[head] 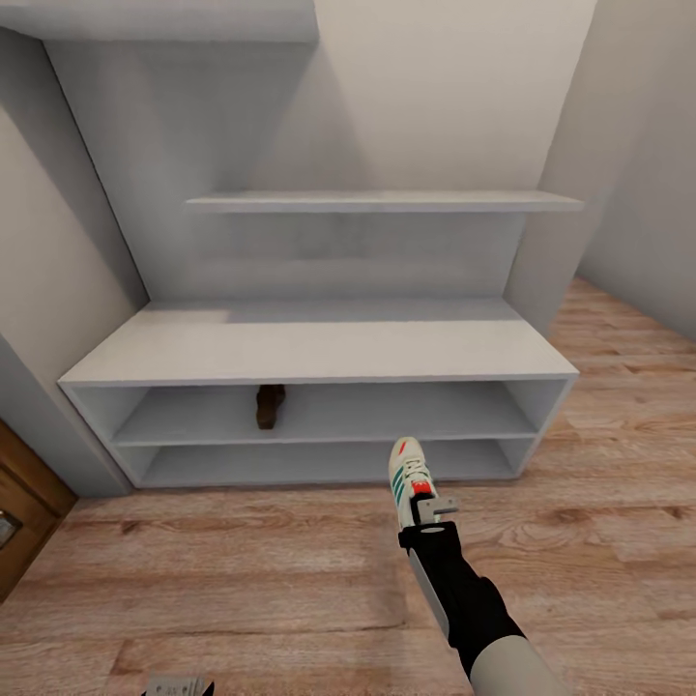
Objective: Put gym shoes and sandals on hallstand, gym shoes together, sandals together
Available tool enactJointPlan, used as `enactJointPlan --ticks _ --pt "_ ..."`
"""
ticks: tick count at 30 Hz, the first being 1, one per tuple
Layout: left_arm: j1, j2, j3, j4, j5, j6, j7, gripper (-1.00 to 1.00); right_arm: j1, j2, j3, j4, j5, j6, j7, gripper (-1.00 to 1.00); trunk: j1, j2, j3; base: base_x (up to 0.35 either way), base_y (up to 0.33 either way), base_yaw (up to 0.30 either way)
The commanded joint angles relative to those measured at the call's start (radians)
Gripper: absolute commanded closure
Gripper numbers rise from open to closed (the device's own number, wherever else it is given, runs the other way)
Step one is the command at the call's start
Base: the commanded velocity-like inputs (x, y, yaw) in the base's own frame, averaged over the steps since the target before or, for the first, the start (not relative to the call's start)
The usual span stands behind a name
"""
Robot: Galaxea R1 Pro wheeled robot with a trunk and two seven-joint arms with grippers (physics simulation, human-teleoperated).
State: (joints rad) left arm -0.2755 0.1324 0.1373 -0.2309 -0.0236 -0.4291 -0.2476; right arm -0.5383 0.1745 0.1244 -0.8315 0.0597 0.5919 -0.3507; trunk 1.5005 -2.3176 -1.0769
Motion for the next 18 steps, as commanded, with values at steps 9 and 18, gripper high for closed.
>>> enactJointPlan --ticks 9,18 --pt "0.001 0.001 0.009 0.001 0.0 -0.002 -0.007 -1.0 -0.001 0.0 0.001 -0.001 0.006 0.008 -0.001 1.0 0.004 -0.007 -0.007 0.0 0.0 0.0" --pt "0.002 0.001 0.008 0.001 -0.001 -0.002 -0.007 -1.0 -0.001 0.0 0.002 -0.001 0.005 0.008 -0.001 1.0 0.004 -0.007 -0.007 0.006 0.0 0.0"
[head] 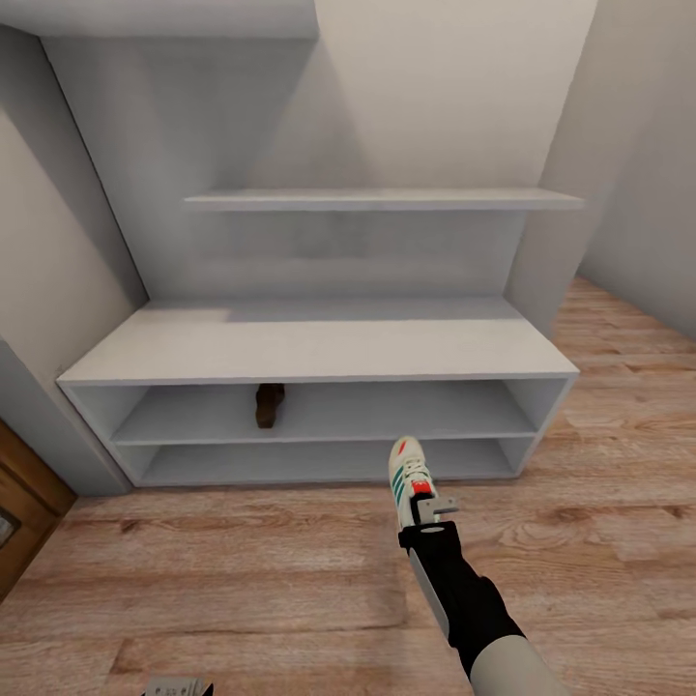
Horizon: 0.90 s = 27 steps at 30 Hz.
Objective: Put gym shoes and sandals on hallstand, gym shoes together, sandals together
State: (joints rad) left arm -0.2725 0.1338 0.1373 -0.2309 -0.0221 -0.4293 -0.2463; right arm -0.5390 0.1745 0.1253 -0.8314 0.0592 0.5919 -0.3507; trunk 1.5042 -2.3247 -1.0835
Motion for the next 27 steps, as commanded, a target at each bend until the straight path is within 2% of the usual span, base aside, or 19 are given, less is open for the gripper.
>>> enactJointPlan --ticks 1,27 --pt "-0.001 0.0 0.008 0.001 -0.002 -0.002 -0.008 -1.0 -0.001 0.0 0.002 -0.001 0.006 0.008 -0.001 1.0 0.0 0.0 -0.001 0.108 0.0 0.0" --pt "-0.001 0.0 0.009 0.002 -0.002 -0.002 -0.008 -1.0 0.0 0.0 -0.001 0.0 0.007 0.008 -0.001 1.0 0.0 0.0 -0.001 0.297 0.0 0.0"
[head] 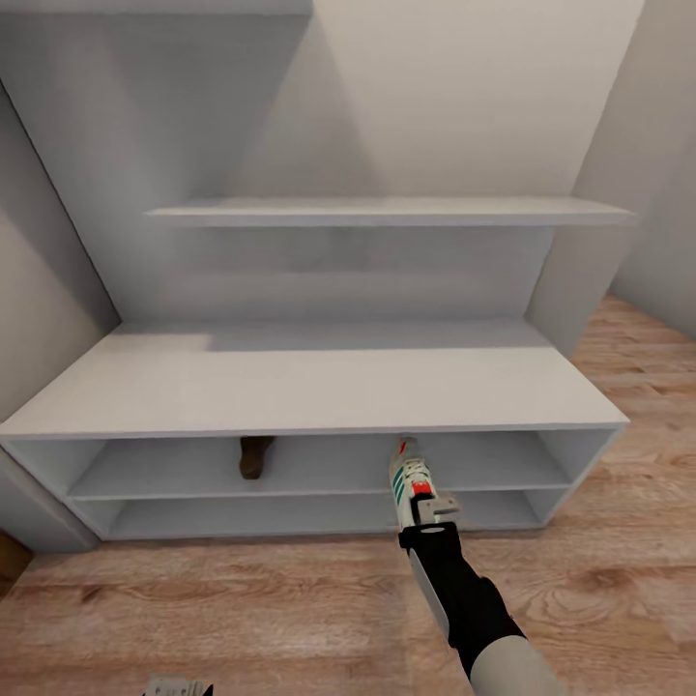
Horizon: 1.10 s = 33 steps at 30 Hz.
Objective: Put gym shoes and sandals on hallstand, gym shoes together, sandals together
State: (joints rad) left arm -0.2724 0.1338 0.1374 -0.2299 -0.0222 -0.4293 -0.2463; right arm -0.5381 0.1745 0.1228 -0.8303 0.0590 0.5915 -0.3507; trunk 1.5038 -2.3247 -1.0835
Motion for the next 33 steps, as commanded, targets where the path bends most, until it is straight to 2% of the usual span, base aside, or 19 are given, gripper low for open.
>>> enactJointPlan --ticks 1,9,26,33 --pt "-0.001 0.0 0.008 0.001 -0.002 -0.002 -0.008 -1.0 0.0 0.0 0.002 -0.001 0.007 0.008 -0.001 1.0 0.0 0.0 -0.001 0.318 0.0 0.0" --pt "-0.001 0.0 0.009 0.0 -0.002 -0.002 -0.008 -1.0 -0.001 0.0 0.003 -0.001 0.007 0.008 -0.001 1.0 0.0 0.0 -0.001 0.245 0.0 0.0" --pt "-0.001 0.0 0.01 0.0 -0.001 -0.002 -0.008 -1.0 -0.001 0.0 0.002 -0.001 0.007 0.008 -0.001 1.0 0.0 0.0 -0.001 0.03 0.0 0.0" --pt "-0.001 0.0 0.01 0.0 -0.001 -0.002 -0.008 -1.0 0.0 0.0 0.002 -0.001 0.007 0.008 -0.001 1.0 0.0 0.0 -0.001 0.23 0.045 0.0"
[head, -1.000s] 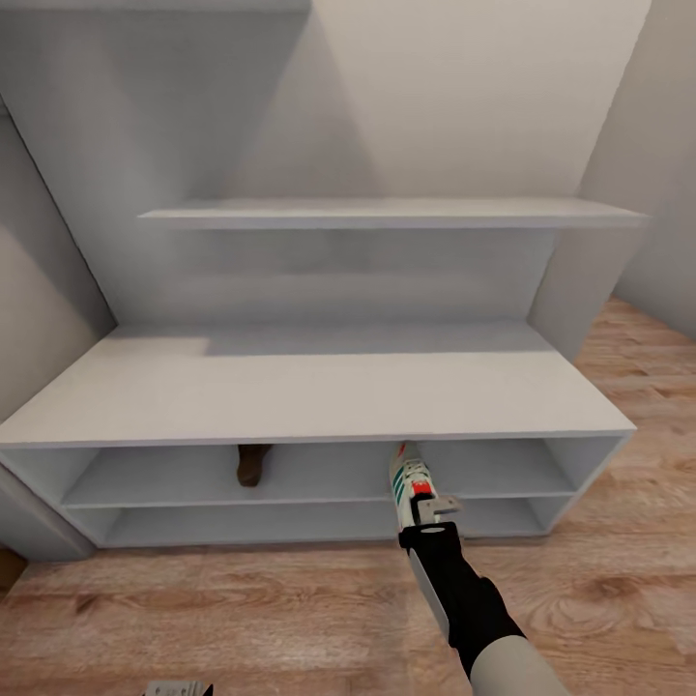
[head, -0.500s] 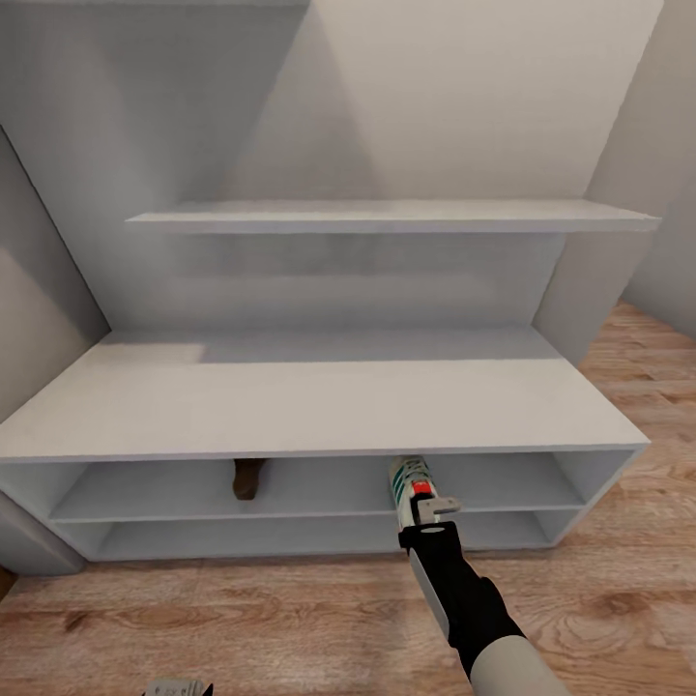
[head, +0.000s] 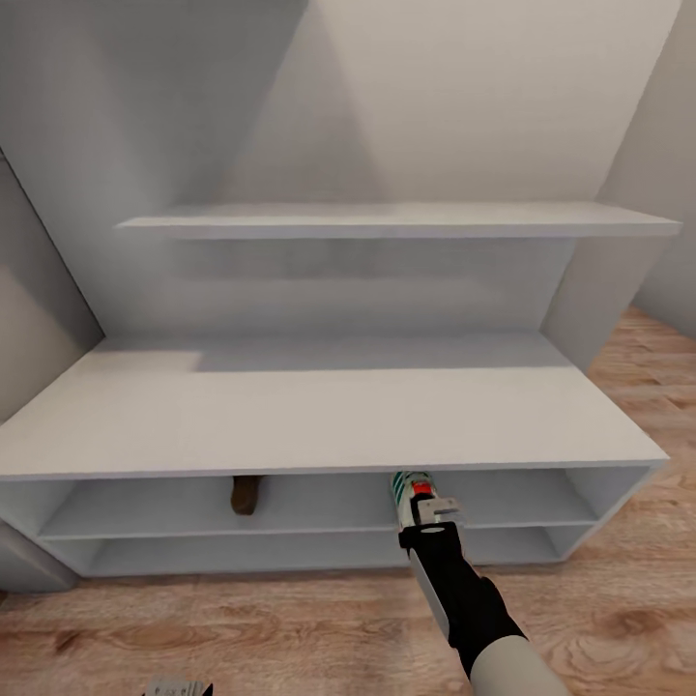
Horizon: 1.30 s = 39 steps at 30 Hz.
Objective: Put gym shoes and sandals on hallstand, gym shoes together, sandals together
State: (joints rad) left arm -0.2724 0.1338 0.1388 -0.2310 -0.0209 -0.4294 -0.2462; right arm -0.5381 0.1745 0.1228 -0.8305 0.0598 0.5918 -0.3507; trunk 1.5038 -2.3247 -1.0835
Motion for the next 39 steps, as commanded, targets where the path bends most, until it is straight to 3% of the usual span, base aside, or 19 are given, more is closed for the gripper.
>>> enactJointPlan --ticks 1,11,39 --pt "-0.001 0.0 0.008 0.001 -0.002 -0.002 -0.008 -1.0 0.0 0.0 0.002 -0.001 0.006 0.008 -0.001 1.0 0.0 0.0 -0.001 0.303 0.074 0.0" --pt "0.0 0.0 0.008 0.001 -0.002 -0.002 -0.008 -1.0 -0.001 0.0 0.001 -0.001 0.006 0.008 -0.001 1.0 0.0 0.0 -0.001 0.239 0.054 0.0" --pt "0.001 0.0 0.008 0.001 -0.001 -0.002 -0.008 -1.0 -0.001 0.0 0.001 0.001 0.006 0.008 -0.001 1.0 0.0 0.0 -0.001 0.036 0.001 0.0"
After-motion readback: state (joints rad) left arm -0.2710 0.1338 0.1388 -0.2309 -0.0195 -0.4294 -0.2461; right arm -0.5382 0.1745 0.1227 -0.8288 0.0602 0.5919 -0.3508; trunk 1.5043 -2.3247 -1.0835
